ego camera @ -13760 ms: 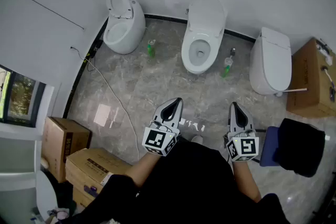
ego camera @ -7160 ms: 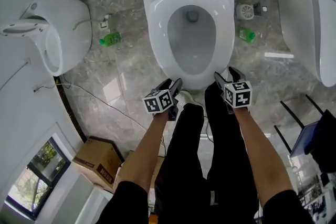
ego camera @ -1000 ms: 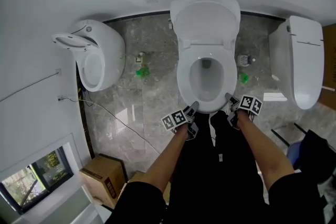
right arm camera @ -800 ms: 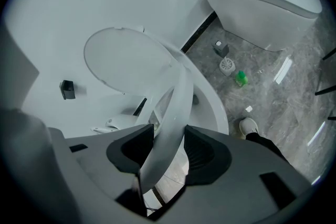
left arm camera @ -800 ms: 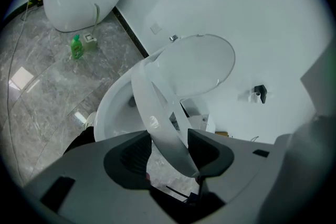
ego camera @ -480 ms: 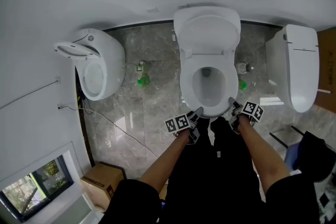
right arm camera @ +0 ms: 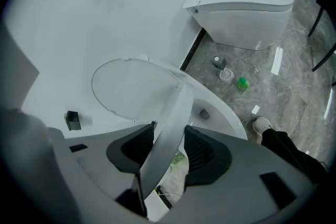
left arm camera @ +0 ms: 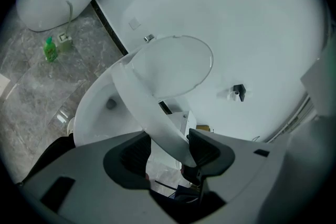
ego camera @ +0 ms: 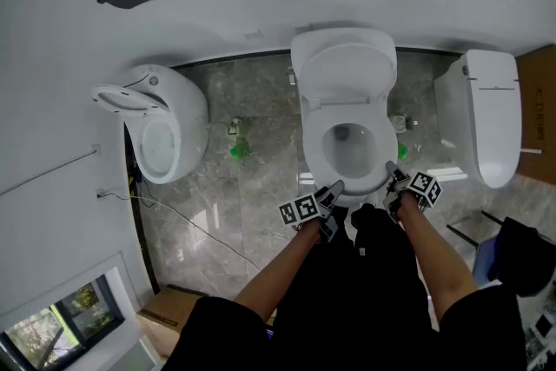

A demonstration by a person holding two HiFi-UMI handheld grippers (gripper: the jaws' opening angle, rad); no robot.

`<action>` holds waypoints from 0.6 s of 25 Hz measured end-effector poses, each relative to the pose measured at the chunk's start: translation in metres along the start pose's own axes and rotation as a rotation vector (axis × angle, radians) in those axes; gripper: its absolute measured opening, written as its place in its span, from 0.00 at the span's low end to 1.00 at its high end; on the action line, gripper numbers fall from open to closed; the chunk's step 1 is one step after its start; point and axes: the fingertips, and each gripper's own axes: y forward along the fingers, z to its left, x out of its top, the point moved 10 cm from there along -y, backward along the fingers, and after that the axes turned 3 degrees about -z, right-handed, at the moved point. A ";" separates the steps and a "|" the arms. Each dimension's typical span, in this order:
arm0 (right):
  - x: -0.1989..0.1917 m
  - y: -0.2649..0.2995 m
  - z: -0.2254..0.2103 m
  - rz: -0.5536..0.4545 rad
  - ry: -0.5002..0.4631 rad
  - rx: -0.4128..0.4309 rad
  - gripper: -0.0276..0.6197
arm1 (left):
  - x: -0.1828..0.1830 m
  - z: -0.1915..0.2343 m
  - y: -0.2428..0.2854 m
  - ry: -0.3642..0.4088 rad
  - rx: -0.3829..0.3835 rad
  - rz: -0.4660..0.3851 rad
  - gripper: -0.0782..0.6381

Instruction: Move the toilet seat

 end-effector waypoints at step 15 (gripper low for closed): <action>0.008 -0.001 0.040 -0.155 0.103 0.013 0.35 | 0.043 -0.028 0.000 0.014 -0.115 0.027 0.44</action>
